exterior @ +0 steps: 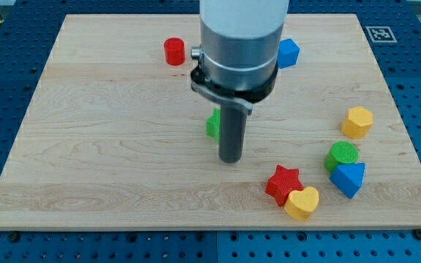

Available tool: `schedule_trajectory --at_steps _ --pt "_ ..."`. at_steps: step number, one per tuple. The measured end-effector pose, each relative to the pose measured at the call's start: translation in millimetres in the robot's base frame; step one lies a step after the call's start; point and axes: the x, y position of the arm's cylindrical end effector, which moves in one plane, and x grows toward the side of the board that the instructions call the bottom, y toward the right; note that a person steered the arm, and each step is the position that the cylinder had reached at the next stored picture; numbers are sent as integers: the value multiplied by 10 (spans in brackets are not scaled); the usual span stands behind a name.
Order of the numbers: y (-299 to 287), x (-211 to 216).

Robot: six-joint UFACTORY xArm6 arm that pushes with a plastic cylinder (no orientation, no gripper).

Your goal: Push the yellow heart into the yellow hexagon

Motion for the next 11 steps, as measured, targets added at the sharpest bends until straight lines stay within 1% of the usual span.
schedule_trajectory --at_steps 1,2,3,9,11 --pt "0 461" --pt "16 735" --pt "16 735" --pt "1116 814" --pt "1123 728"
